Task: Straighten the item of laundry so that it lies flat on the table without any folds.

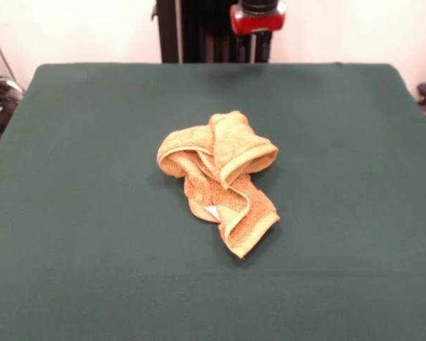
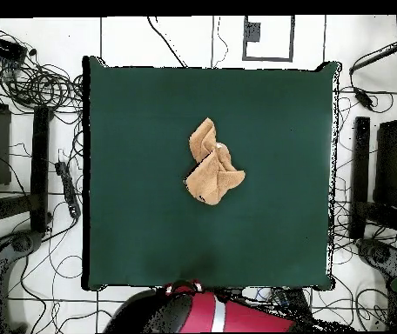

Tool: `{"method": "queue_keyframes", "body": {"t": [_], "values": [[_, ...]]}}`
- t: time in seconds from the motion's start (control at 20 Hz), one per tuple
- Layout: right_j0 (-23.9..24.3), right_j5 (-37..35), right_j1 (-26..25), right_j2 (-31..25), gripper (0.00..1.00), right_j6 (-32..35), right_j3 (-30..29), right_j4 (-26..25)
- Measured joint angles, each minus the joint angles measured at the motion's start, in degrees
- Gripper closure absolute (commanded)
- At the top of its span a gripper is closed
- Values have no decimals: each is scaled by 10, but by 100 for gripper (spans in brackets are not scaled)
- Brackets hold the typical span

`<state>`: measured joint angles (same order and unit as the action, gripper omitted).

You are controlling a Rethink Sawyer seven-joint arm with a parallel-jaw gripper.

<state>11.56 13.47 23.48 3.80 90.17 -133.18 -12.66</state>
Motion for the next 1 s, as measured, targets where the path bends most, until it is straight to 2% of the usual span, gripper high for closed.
{"method": "queue_keyframes", "body": {"t": [0.3,0.8,1.0], "values": [[-30,-62,34,0,0,0,23,13],[-42,-259,132,0,0,0,79,28],[-36,-274,141,0,0,0,101,28]]}}
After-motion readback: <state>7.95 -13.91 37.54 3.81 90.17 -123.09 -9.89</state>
